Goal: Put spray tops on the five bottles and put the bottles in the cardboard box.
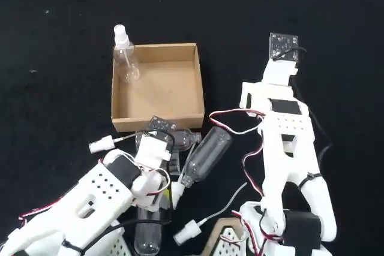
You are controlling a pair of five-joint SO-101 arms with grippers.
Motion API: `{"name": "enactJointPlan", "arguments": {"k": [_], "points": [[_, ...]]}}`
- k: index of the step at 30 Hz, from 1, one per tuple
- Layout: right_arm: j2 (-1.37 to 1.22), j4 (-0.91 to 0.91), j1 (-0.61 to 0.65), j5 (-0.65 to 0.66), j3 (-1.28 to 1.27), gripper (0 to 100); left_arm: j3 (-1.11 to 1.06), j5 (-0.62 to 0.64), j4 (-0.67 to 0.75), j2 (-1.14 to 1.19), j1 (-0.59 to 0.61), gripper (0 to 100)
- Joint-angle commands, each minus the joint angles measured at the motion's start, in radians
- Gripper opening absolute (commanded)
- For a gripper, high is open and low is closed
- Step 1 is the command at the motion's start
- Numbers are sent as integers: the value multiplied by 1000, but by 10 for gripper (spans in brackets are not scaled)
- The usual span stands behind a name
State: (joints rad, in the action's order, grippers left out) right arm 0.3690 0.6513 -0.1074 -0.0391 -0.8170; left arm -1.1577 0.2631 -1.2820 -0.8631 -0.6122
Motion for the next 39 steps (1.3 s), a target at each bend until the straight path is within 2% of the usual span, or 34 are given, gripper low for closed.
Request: {"name": "enactJointPlan", "arguments": {"k": [1, 12, 20, 23, 26, 28, 39], "points": [[42, -29, -18, -5, 61, 198, 15, -3, 11, -8, -7, 137], [42, -29, -18, -5, 61, 198, 70, 5, 114, 2, -16, 142], [42, -29, -20, -5, 61, 198, 249, -3, -163, 2, 30, 147], [42, -29, -20, -5, 61, 198, 220, 3, -178, 3, 31, 248], [42, -29, -20, -5, 59, 198, 147, 6, -110, 0, 38, 377], [42, -29, -20, -5, 58, 198, 88, 6, -58, -8, 38, 404], [42, -29, -20, -3, 59, 198, 7, -2, 9, 2, 28, 214]]}}
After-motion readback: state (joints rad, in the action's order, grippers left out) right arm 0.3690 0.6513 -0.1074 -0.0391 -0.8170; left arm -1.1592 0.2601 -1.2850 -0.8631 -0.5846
